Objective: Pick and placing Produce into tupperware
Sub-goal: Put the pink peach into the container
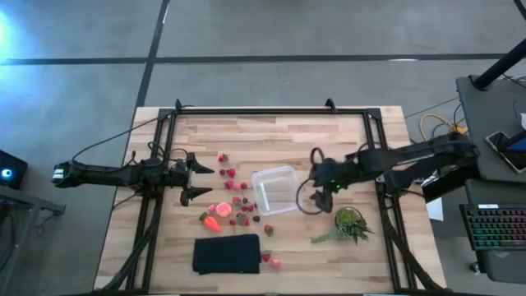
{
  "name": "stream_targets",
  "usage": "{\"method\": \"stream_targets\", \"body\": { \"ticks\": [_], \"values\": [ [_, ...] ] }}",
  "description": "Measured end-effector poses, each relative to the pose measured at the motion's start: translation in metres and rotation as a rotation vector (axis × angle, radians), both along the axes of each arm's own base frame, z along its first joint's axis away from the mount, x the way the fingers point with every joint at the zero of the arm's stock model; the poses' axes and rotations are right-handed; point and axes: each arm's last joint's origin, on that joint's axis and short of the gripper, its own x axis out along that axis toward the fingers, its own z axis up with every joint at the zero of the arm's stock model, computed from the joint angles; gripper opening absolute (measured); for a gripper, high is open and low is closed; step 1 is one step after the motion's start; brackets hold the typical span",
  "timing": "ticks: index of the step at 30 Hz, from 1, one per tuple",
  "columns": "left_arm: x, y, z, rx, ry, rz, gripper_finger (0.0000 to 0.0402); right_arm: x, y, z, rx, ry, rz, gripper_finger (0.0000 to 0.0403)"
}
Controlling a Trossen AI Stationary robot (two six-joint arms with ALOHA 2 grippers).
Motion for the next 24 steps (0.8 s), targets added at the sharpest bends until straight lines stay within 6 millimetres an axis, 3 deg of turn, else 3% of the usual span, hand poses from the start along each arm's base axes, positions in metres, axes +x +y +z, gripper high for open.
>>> {"method": "stream_targets", "body": {
  "ticks": [15, 20, 24],
  "values": [
    [0.000, 0.000, 0.000, 0.000, 0.000, 0.000, 0.0310, 0.044, 0.007, 0.013, -0.031, 0.104, -0.128, 0.0221],
    [0.000, 0.000, 0.000, 0.000, 0.000, -0.001, 0.0310, 0.058, 0.037, 0.018, -0.037, 0.093, -0.012, 0.0221],
    [0.000, 0.000, 0.000, 0.000, 0.000, 0.000, 0.0310, 0.071, 0.068, 0.009, -0.051, 0.124, 0.068, 0.0221]
  ]
}}
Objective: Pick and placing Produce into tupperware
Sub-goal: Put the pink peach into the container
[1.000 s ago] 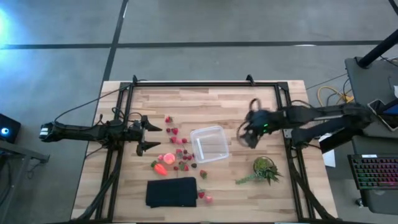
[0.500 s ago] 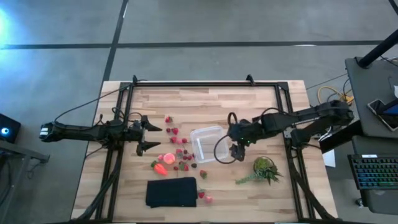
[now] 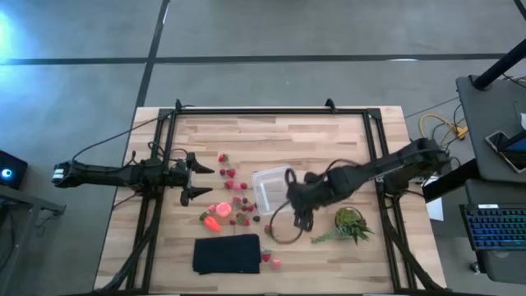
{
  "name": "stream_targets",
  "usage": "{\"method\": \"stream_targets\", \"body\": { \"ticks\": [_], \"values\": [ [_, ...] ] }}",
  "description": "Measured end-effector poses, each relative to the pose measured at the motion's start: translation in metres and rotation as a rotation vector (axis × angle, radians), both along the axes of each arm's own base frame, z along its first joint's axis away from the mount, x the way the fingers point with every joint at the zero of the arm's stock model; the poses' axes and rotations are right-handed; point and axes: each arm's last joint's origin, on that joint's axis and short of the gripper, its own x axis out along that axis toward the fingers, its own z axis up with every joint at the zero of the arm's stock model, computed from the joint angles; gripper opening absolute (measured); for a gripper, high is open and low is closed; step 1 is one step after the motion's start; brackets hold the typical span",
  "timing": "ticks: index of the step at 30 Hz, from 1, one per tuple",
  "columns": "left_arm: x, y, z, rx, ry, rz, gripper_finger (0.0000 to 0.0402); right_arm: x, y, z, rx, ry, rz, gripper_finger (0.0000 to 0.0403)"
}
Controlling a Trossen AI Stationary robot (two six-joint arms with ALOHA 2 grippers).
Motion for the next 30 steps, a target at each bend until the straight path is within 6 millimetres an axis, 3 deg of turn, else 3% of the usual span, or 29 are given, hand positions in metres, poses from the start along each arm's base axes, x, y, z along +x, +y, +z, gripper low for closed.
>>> {"method": "stream_targets", "body": {
  "ticks": [6, 11, 18, 22, 30],
  "values": [
    [0.000, 0.000, 0.000, 0.000, 0.000, 0.000, 0.0310, 0.015, 0.045, -0.023, -0.037, 0.050, 0.135, 0.0221],
    [0.000, 0.000, 0.000, 0.000, 0.000, 0.000, 0.0310, 0.011, 0.070, -0.042, -0.110, 0.080, 0.245, 0.0221],
    [0.000, 0.000, 0.000, 0.000, 0.000, 0.000, 0.0310, 0.003, 0.098, -0.050, -0.131, -0.022, 0.286, 0.0221],
    [0.000, 0.000, 0.000, 0.000, 0.000, 0.000, 0.0310, 0.012, 0.108, -0.052, -0.105, -0.151, 0.276, 0.0221],
    [0.000, 0.000, 0.000, 0.000, 0.000, 0.000, 0.0310, 0.030, 0.130, -0.079, -0.045, -0.113, 0.325, 0.0221]
  ]
}}
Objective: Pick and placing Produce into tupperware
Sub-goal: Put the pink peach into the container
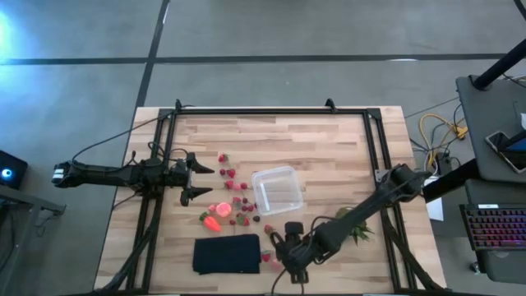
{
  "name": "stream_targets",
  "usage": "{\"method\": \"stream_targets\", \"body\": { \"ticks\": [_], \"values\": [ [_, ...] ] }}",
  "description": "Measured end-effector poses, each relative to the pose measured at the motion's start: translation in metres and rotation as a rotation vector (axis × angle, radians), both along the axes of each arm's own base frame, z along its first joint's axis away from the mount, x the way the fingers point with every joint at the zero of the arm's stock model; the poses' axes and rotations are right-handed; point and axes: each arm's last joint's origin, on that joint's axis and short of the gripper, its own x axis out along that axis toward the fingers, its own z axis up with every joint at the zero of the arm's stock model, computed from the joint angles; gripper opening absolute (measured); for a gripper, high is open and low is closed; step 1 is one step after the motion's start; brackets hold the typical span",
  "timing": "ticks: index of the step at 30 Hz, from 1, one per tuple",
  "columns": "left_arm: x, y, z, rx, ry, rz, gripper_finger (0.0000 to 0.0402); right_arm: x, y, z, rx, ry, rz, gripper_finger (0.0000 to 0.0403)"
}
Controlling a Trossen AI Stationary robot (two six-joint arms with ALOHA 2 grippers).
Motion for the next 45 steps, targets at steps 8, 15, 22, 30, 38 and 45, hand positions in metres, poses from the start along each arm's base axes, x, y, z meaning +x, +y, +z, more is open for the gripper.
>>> {"method": "stream_targets", "body": {
  "ticks": [8, 15, 22, 30, 38, 45],
  "values": [
    [0.000, 0.000, 0.000, 0.000, 0.001, 0.000, 0.0310, 0.023, 0.013, -0.025, -0.013, 0.031, -0.015, 0.0221],
    [0.000, 0.000, -0.001, 0.000, 0.006, 0.000, 0.0310, 0.033, 0.020, -0.040, -0.036, 0.082, -0.037, 0.0221],
    [0.000, 0.000, -0.001, 0.000, 0.006, 0.000, 0.0310, 0.042, 0.024, -0.042, -0.055, 0.048, -0.096, 0.0221],
    [0.000, 0.000, -0.001, 0.000, 0.006, 0.000, 0.0310, 0.036, 0.022, -0.047, -0.086, 0.092, -0.149, 0.0200],
    [0.000, 0.000, -0.001, 0.000, 0.009, 0.000, 0.0310, 0.035, 0.023, -0.048, -0.065, 0.096, -0.194, 0.0157],
    [0.000, 0.000, -0.001, 0.000, 0.010, 0.000, 0.0310, 0.034, 0.022, -0.048, -0.073, 0.111, -0.203, 0.0118]
  ]
}}
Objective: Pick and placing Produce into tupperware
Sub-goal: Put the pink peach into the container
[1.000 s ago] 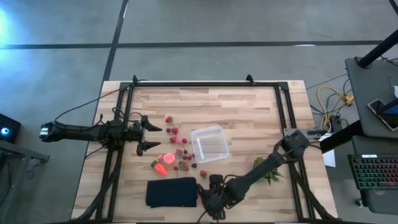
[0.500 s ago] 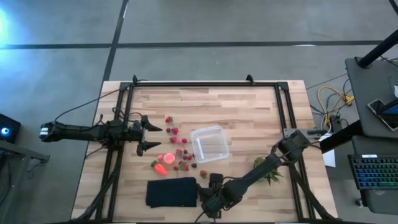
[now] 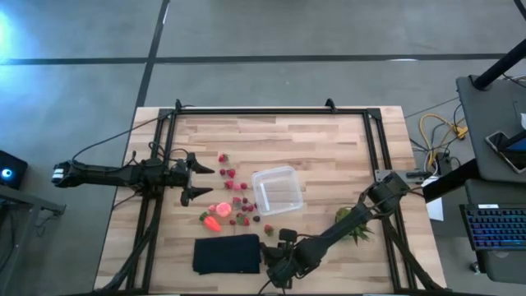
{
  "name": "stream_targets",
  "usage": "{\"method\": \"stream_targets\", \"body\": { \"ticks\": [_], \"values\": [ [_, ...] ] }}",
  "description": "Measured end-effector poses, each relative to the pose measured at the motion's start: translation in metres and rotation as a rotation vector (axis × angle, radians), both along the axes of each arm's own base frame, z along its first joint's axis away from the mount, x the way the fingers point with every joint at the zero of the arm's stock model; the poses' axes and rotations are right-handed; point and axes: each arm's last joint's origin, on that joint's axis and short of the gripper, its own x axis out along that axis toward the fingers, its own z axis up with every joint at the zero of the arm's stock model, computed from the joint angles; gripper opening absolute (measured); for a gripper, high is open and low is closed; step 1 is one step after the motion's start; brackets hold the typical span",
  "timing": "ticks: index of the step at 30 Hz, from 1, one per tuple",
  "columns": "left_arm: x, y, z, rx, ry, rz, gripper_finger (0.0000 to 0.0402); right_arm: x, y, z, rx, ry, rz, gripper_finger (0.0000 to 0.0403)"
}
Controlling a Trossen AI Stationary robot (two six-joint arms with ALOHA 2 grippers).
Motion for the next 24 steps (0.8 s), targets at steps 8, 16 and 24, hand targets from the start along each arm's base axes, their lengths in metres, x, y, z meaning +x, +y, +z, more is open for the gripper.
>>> {"method": "stream_targets", "body": {
  "ticks": [8, 16, 24],
  "values": [
    [0.000, 0.000, 0.000, 0.000, -0.003, 0.000, 0.0310, -0.004, -0.005, 0.019, 0.023, -0.016, -0.100, 0.0100],
    [0.000, 0.000, 0.000, 0.000, -0.003, 0.001, 0.0310, -0.009, -0.065, 0.101, -0.055, -0.189, -0.387, 0.0099],
    [0.000, 0.000, 0.000, 0.000, -0.004, 0.000, 0.0310, -0.004, -0.151, 0.108, -0.121, -0.068, -0.453, 0.0098]
  ]
}}
